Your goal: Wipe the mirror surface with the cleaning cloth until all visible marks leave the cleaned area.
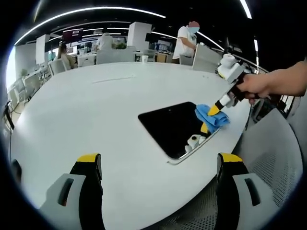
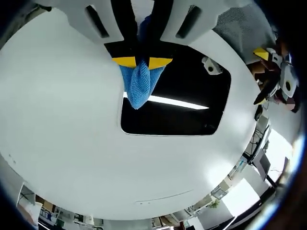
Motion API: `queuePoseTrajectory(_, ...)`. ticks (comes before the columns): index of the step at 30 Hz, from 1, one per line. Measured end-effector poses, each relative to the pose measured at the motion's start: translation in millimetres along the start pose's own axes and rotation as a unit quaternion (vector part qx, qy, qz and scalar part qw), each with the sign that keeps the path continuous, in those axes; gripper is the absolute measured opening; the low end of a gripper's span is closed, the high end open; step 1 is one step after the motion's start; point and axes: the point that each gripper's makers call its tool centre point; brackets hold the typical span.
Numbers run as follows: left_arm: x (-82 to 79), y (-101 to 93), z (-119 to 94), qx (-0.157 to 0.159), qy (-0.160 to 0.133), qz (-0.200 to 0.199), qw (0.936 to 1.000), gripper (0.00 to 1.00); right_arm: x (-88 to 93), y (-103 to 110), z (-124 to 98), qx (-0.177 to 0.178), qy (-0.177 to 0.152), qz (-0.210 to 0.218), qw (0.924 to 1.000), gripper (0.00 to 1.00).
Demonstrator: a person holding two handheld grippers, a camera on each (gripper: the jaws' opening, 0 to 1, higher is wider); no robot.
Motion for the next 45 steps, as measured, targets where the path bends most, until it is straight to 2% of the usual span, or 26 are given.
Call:
queuePoseTrajectory(6,-0.8,1.1,-0.5,-0.001,-0.001,-0.005,1.0000,0.99,-19.0,-0.4,5.9,0.005,-0.001,-0.003,1.0000,0.01)
queuePoseTrajectory(12,0.4,-4.6,0.9,0.014,0.006,0.000,0.9999,0.99,-34.8,-0.5,10.5,0.007,-0.005,-0.005,0.9999,0.01)
queuePoseTrajectory(20,-5.4,-4.1,-1.0,0.010,-0.013,-0.008,0.9998,0.99,-45.8,-0.7,13.9,0.006,-0.012,-0.010,0.9999,0.01)
queuePoseTrajectory(24,0.4,-5.0,1.8,0.013,0.002,-0.002,0.9999,0.99,-50.8,-0.1,15.7,0.015,-0.009,-0.019,0.9997,0.01)
queuePoseTrajectory(27,4.6,-11.1,3.3,0.026,0.016,0.014,0.9994,0.99,-59.2,-0.7,18.0,0.015,-0.011,-0.004,0.9998,0.01)
queuePoseTrajectory(33,1.0,-7.0,0.9,0.017,0.007,0.008,0.9998,0.99,-67.9,-0.1,21.0,0.016,-0.024,-0.016,0.9994,0.01)
queuePoseTrajectory(37,2.5,-6.7,1.1,0.017,0.012,0.008,0.9997,0.99,-68.1,0.6,20.5,0.020,-0.019,-0.018,0.9995,0.01)
queuePoseTrajectory(38,2.8,-6.0,1.2,0.015,0.014,0.009,0.9998,0.99,-72.2,0.3,21.5,0.019,-0.027,-0.035,0.9988,0.01)
queuePoseTrajectory(41,0.2,1.3,-1.4,-0.001,0.005,-0.002,1.0000,0.99,-76.7,1.3,23.9,0.021,-0.028,-0.026,0.9990,0.01)
queuePoseTrajectory(45,-0.1,0.4,-0.6,0.000,0.005,0.001,1.0000,0.99,-82.5,2.5,25.4,0.022,-0.027,-0.034,0.9988,0.01)
Point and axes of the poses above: the point that each gripper's makers call its tool centre point, and the gripper's own axes: z roughly forward along the fingers, y roughly to its left, x roughly out of its underside, and after that the axes turned 15 degrees about z, right-handed
